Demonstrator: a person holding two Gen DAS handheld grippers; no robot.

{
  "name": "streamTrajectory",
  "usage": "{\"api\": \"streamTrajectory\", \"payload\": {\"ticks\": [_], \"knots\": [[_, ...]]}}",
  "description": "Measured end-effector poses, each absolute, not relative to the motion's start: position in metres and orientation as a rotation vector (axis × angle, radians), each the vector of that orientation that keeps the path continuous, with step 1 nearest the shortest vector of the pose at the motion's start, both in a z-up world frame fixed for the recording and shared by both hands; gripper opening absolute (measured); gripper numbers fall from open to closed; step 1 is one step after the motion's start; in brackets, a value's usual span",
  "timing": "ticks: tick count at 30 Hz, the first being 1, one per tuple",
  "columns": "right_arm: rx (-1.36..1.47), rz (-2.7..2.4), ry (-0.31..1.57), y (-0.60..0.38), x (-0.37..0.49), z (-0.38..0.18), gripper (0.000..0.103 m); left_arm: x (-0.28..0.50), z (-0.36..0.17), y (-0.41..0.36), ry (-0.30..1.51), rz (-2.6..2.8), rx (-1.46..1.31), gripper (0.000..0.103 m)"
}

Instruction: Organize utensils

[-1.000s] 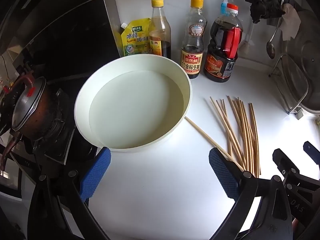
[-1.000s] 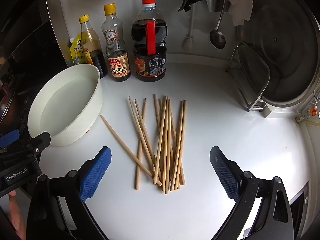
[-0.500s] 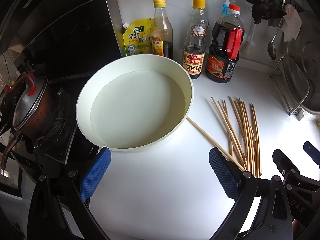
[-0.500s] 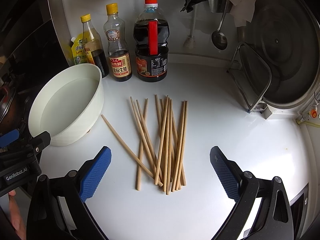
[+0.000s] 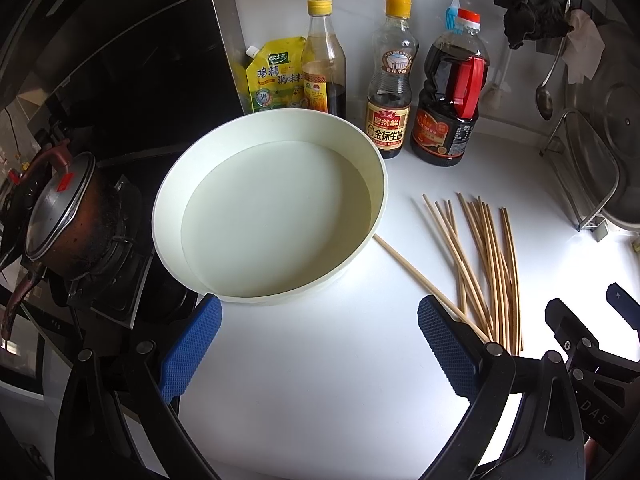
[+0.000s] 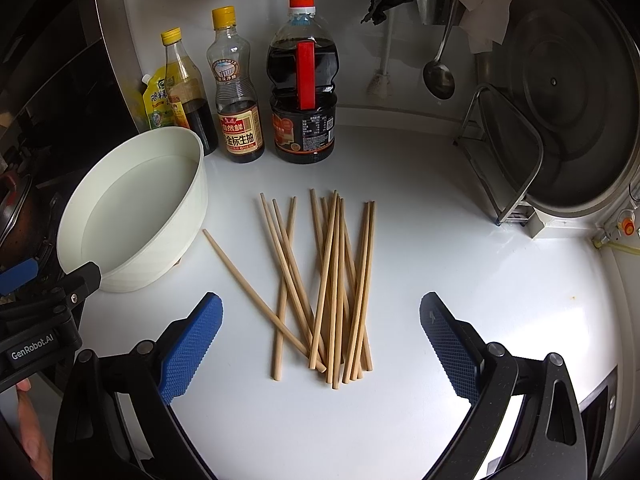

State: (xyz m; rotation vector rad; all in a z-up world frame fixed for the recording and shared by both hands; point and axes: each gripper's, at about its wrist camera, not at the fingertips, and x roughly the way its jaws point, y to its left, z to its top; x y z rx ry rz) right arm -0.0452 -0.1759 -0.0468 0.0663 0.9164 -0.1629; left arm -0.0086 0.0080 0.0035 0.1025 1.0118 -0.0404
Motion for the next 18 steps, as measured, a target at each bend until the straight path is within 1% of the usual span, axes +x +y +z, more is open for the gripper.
{"api": "streamTrajectory", "payload": {"ticks": [18], "knots": [[0.069,-0.163,0.918,-0.1761,-0.0461,-0.0477,0.094,-0.0091,0.0034,0.0075,1.012,-0.038,0.101,0.097]]}}
